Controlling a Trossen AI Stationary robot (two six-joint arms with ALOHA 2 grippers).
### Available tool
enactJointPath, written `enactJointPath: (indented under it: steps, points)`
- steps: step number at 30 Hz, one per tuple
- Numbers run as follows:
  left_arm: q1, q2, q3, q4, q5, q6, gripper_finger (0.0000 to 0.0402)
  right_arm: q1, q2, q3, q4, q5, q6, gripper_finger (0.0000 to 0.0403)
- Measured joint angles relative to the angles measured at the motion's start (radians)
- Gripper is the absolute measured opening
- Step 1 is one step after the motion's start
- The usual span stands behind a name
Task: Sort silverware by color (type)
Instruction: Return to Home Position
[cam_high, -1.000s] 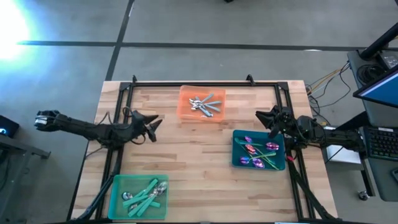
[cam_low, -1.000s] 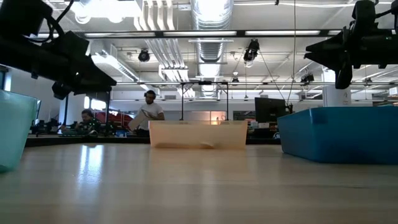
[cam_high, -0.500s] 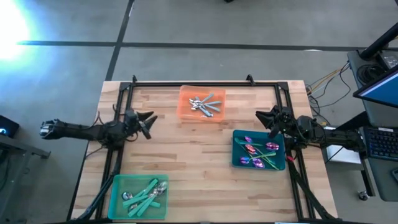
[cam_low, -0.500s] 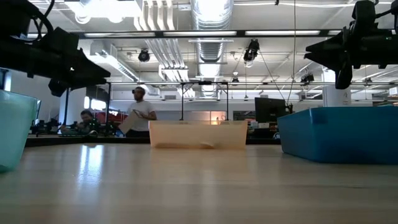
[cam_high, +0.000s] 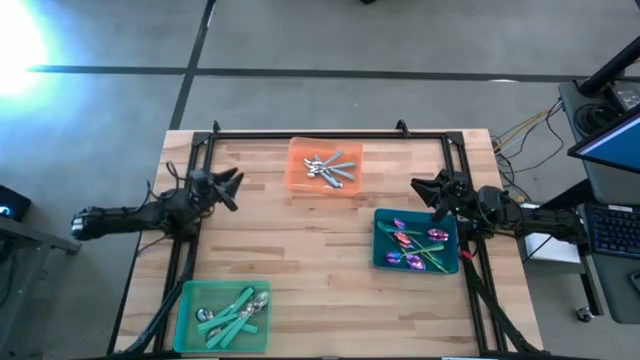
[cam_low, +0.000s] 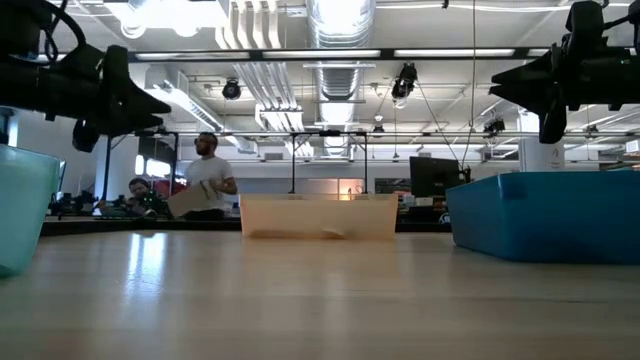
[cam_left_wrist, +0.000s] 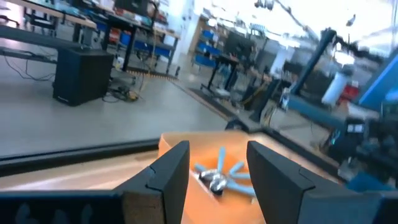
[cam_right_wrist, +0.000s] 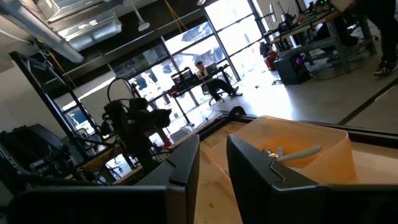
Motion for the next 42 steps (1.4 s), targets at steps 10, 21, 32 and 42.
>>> enactJointPath:
  steps: [10, 21, 32, 42]
  points:
    - [0.107, -0.055, 0.0, 0.016, 0.0, -0.01, 0.0146, 0.0, 0.0, 0.0, -0.001, 0.0, 0.0, 0.0073]
    - [0.126, -0.045, 0.008, 0.019, 0.0, -0.01, 0.0146, 0.0, 0.0, 0.0, -0.001, 0.0, 0.0, 0.0073]
    - [0.126, -0.041, 0.011, 0.02, 0.0, -0.01, 0.0146, 0.0, 0.0, 0.0, -0.001, 0.0, 0.0, 0.0073]
    - [0.126, -0.04, 0.012, 0.02, 0.0, -0.01, 0.0146, 0.0, 0.0, 0.0, -0.001, 0.0, 0.0, 0.0073]
